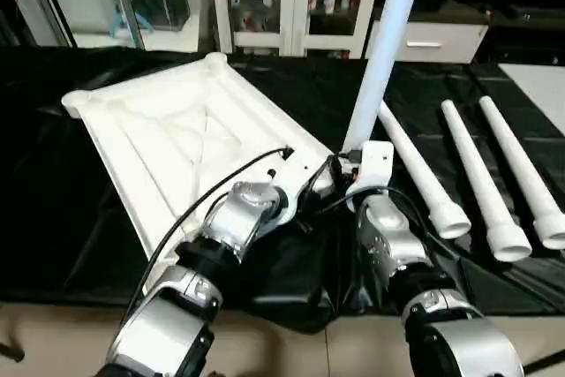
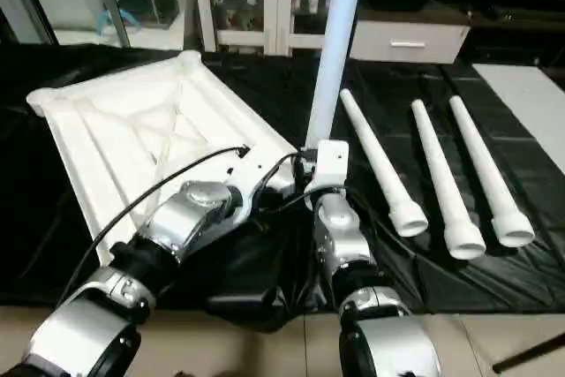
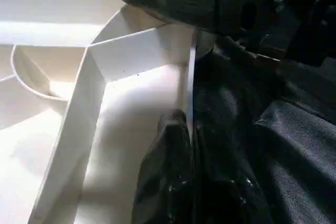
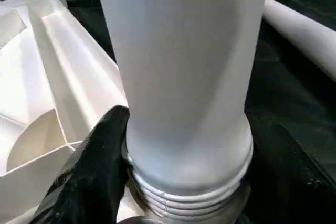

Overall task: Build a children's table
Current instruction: Rotate leg to tighten

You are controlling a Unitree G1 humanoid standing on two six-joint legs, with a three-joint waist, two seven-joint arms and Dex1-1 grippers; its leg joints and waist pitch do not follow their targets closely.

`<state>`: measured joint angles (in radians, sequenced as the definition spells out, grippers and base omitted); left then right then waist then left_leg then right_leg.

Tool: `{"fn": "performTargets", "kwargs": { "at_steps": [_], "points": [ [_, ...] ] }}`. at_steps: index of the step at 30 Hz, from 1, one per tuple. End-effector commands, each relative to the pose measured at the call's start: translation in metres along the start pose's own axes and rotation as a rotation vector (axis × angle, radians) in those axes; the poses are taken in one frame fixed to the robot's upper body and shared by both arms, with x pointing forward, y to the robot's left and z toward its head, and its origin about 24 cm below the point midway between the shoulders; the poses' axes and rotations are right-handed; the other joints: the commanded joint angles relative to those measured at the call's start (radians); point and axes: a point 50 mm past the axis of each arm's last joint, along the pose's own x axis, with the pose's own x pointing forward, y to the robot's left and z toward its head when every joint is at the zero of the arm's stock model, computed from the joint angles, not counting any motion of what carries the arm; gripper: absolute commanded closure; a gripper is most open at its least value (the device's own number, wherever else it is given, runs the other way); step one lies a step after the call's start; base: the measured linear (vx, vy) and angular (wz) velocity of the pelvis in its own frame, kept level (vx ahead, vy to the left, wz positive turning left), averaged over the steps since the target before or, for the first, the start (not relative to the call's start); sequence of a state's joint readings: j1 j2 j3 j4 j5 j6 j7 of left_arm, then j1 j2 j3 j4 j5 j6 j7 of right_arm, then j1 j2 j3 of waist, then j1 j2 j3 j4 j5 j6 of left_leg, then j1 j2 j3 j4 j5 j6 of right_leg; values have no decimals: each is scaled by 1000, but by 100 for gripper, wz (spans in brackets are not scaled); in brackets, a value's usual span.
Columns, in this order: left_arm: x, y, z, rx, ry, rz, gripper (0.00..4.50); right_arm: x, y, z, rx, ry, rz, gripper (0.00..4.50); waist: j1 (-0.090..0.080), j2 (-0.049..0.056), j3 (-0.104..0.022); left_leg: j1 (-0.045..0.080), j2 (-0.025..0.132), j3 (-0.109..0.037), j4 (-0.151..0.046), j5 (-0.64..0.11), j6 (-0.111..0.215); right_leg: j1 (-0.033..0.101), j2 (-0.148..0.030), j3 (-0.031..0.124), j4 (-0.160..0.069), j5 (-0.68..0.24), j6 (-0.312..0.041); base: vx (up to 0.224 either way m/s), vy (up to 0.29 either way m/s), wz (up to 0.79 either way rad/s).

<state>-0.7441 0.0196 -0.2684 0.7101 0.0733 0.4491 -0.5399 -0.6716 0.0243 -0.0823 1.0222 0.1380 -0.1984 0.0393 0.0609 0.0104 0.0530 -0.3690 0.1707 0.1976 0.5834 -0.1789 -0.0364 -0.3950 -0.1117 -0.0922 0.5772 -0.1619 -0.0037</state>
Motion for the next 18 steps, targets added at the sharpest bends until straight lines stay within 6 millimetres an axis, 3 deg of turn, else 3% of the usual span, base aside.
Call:
{"fn": "performTargets", "kwargs": {
  "at_steps": [1,4,6,8,10,11,13,14,16,18],
  "points": [
    [-4,8,-3,16,-29,42,450,-3,39,-2,7,-42,200,108,6,-9,-62,13,56,-32,-84,-368,16,27,-61,46,-80,-363,-174,0,0,0],
    [-8,3,-9,65,-23,-50,450,-5,32,0,-47,-66,210,99,-1,-11,-63,-1,58,-35,-88,-334,28,38,-60,44,-75,-345,-173,0,0,0],
    [-16,-3,-19,154,11,-164,450,-9,18,3,-106,-99,218,99,3,-8,-63,9,60,-32,-85,-333,26,30,-62,47,-76,-344,-184,0,0,0],
    [-24,-5,-29,179,50,-243,450,-14,6,5,-110,-120,245,99,5,-6,-65,12,63,-28,-86,-313,34,30,-59,50,-72,-311,-193,0,0,0],
    [-31,-5,-37,198,72,-294,450,-21,-5,6,-89,-117,326,99,10,-4,-67,10,63,-25,-83,-277,50,36,-56,50,-62,-238,-207,0,0,0],
    [-34,-4,-40,203,84,-315,450,-26,-10,6,-99,-118,378,99,15,1,-68,17,65,-23,-81,-257,56,30,-52,51,-57,-196,-224,0,0,0],
    [-41,-2,-45,228,90,-353,450,-37,-19,4,-105,-96,485,99,24,-1,-71,11,64,-23,-78,-209,72,40,-49,49,-47,-124,-238,0,0,0],
    [-44,0,-47,239,94,-370,450,-42,-24,4,-107,-79,532,99,29,3,-72,18,66,-22,-76,-199,81,37,-47,50,-43,-95,-242,0,0,0],
    [-50,4,-50,262,108,-404,450,-53,-30,2,-116,-42,635,99,34,0,-72,16,65,-22,-75,-190,92,41,-46,49,-41,-71,-250,0,0,0],
    [-54,6,-51,273,118,-419,450,-58,-33,1,-126,-23,675,99,34,1,-69,12,64,-22,-78,-212,86,42,-49,49,-44,-109,-250,0,0,0]
  ]
}}
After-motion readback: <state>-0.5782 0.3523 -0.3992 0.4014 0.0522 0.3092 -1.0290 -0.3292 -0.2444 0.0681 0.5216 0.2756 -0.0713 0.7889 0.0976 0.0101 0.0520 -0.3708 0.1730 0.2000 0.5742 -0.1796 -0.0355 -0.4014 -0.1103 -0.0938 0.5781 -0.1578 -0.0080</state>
